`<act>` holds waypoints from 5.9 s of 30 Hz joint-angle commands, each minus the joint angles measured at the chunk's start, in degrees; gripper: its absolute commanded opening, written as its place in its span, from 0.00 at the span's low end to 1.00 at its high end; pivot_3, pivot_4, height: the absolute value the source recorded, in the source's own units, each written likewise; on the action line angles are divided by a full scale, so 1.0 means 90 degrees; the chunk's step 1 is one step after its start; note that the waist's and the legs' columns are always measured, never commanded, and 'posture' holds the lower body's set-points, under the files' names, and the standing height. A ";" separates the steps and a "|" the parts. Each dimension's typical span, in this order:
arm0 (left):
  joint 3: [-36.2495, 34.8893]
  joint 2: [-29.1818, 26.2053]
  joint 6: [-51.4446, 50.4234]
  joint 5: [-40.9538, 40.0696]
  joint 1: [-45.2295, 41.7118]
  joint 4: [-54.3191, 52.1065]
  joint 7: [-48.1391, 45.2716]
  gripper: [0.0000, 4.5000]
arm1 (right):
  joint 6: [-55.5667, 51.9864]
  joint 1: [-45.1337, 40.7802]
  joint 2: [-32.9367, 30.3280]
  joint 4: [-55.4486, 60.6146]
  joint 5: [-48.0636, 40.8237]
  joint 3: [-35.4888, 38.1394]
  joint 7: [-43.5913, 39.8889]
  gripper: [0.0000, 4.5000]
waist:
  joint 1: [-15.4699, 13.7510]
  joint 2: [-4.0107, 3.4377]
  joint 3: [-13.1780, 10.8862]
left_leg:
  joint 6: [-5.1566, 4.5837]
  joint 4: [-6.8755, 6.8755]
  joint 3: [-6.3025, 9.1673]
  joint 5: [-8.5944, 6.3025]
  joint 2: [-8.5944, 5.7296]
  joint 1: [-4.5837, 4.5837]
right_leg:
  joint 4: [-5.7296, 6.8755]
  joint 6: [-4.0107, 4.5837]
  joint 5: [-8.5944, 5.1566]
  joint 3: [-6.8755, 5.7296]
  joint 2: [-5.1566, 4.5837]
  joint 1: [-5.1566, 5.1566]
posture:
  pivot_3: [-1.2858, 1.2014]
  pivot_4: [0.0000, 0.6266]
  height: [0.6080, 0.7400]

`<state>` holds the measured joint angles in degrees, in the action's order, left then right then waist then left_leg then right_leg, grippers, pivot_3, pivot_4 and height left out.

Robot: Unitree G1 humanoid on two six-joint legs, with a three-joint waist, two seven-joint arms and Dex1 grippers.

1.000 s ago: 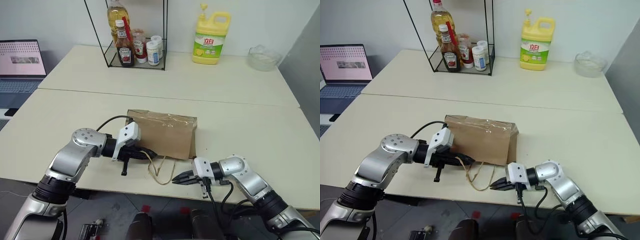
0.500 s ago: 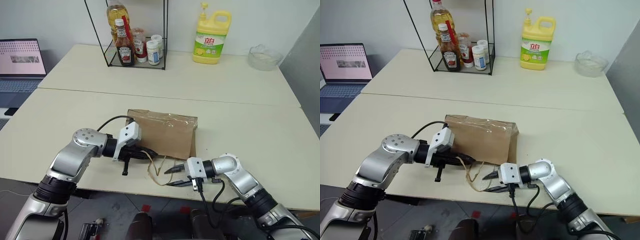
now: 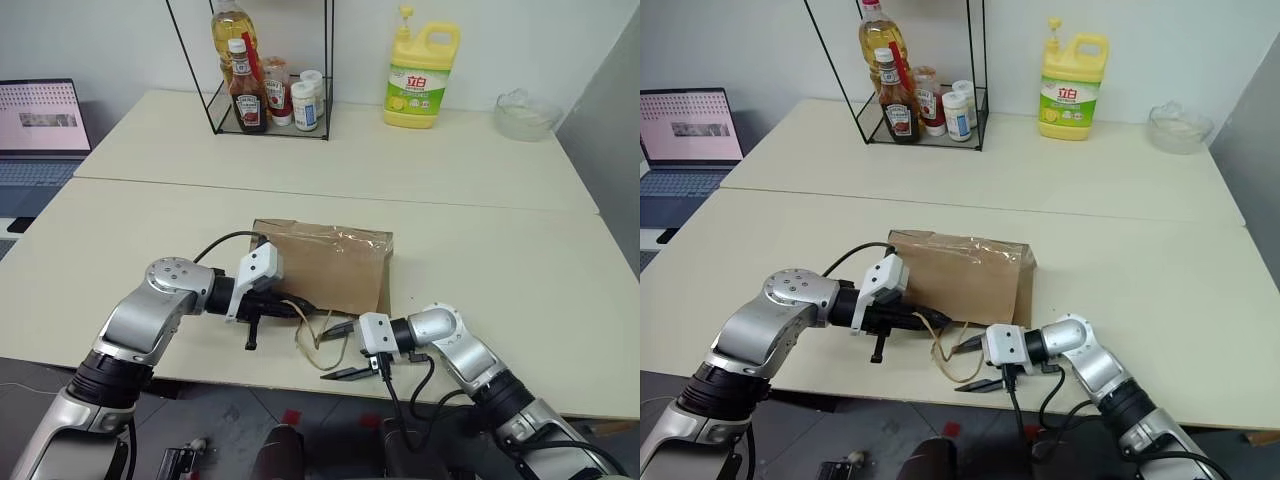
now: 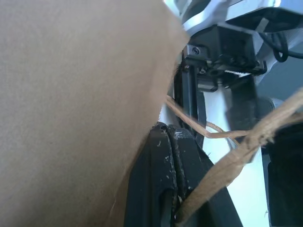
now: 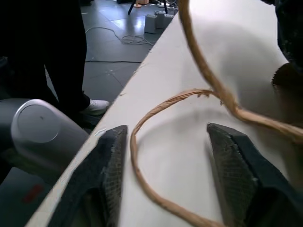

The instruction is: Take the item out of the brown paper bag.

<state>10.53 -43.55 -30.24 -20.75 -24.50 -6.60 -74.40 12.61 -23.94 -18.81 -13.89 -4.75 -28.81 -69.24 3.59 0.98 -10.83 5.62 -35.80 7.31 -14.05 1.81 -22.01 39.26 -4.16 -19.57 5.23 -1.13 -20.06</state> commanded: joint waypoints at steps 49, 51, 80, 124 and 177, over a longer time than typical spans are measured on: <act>-0.1114 0.0781 -0.1692 -0.1314 -0.3336 0.1244 0.1048 0.00 | -0.2353 0.1327 -0.1756 0.3944 -0.1236 0.1647 0.0942 1.00 | -0.0079 -0.0002 -0.0002 | 0.0027 -0.0019 0.0039 0.0015 -0.0011 -0.0096 | -0.0013 -0.0001 0.0001 -0.0039 -0.0007 -0.0051 | 0.52 0.24 1.00; -0.1113 0.0770 -0.1678 -0.1304 -0.3322 0.1255 0.1030 0.00 | -0.2593 0.1557 -0.2023 0.4378 -0.1459 0.1895 0.0929 1.00 | -0.0083 -0.0002 -0.0003 | 0.0027 -0.0019 0.0041 0.0015 -0.0010 -0.0096 | -0.0014 -0.0001 0.0001 -0.0042 -0.0007 -0.0049 | 0.52 0.24 1.00; -0.0989 0.0722 -0.1634 -0.1143 -0.3416 0.1306 0.0926 0.00 | -0.2774 -0.1195 0.0976 0.1012 -0.0663 0.1107 0.3289 0.01 | -0.0020 -0.0005 -0.0005 | 0.0039 -0.0019 0.0033 0.0023 -0.0011 -0.0105 | 0.0047 -0.0002 0.0001 -0.0042 -0.0008 -0.0102 | 0.52 0.24 1.00; -0.0936 0.0901 -0.1249 -0.0879 -0.3086 0.1195 0.1303 0.00 | -0.1133 -0.2041 -0.0710 0.0301 0.3290 -0.0085 0.3146 0.72 | 0.0090 -0.0002 -0.0003 | 0.0068 -0.0024 0.0030 0.0042 -0.0014 -0.0107 | 0.0081 0.0001 0.0001 -0.0030 -0.0011 -0.0117 | 0.52 0.24 1.00; -0.1103 0.1356 -0.0049 0.0361 -0.3350 0.2657 0.2379 0.00 | -0.3608 0.0141 -0.4064 0.2130 0.0336 0.3400 0.1214 0.99 | 0.0098 -0.0006 -0.0011 | 0.0065 -0.0026 -0.0026 0.0040 -0.0018 -0.0108 | 0.0077 -0.0004 0.0003 0.0026 -0.0015 -0.0129 | 0.52 0.24 1.00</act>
<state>2.59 -30.63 -31.96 -17.70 -54.07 18.49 -54.03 -18.76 -22.65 -55.20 1.52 0.98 -1.88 -58.49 4.48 0.93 -10.93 6.20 -36.04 7.08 -13.69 1.65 -22.99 39.95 -4.19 -19.54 5.46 -1.27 -21.22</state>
